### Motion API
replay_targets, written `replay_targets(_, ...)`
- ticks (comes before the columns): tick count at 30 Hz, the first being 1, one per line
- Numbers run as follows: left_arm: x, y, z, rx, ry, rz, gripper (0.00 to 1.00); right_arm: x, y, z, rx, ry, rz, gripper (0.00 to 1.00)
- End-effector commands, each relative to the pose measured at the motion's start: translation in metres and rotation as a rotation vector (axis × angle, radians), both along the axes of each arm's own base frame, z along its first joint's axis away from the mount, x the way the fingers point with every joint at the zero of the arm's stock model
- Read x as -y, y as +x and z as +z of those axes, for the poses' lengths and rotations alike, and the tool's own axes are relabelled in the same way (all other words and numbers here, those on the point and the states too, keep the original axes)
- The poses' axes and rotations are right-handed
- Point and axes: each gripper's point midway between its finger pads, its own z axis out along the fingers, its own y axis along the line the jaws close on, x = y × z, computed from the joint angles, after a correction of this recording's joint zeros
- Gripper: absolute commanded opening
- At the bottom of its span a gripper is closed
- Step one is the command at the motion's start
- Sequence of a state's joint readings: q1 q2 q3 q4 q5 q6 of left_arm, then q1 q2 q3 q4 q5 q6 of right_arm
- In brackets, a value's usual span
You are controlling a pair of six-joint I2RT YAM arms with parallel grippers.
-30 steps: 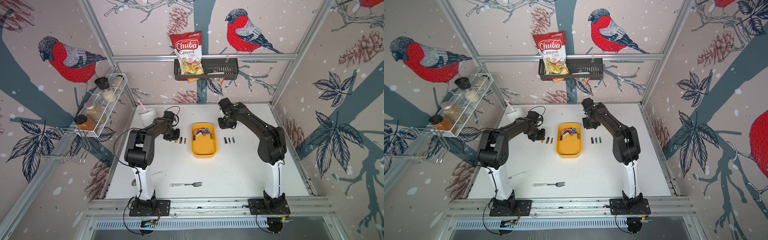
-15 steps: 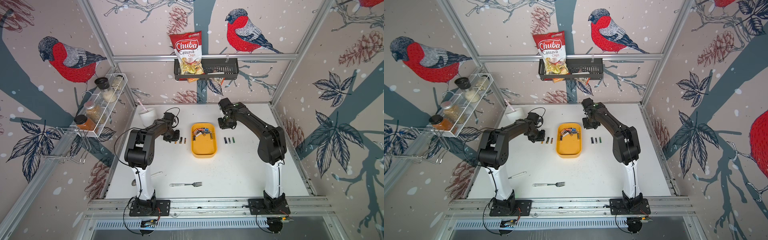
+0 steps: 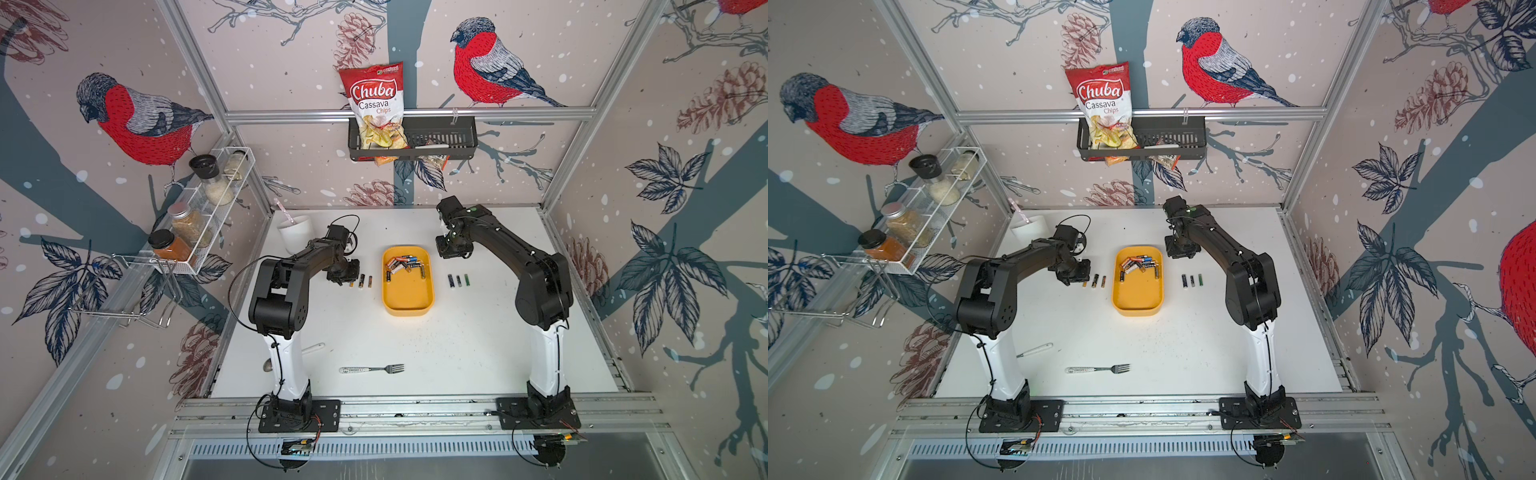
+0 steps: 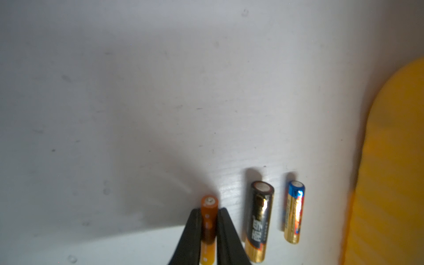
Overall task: Take the batteries out of the storage box
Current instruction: Place the battery at the center of the board.
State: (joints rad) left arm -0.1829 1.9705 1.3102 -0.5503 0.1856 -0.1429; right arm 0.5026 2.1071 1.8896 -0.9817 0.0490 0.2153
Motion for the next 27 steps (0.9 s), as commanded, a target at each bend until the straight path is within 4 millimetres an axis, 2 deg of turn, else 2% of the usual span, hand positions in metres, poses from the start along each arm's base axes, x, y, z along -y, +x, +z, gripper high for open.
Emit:
replay_targets(1,-0.0035,-0.0051,-0.0051,-0.020,0.017,0.004,0.20,0.0030,-0.0022,0.0026,-0.005,-0.013,-0.012,0.30)
replay_targets(12,-0.0043,-0.0078,-0.0057,-0.027,0.020,0.006,0.21,0.0018,-0.0014,0.0038,-0.004,-0.015,-0.010,0.30)
replay_targets(27,-0.0050,-0.0059,0.0023,-0.008,0.020,0.017,0.27,-0.0002,-0.0018,0.0014,-0.005,-0.012,-0.007,0.31)
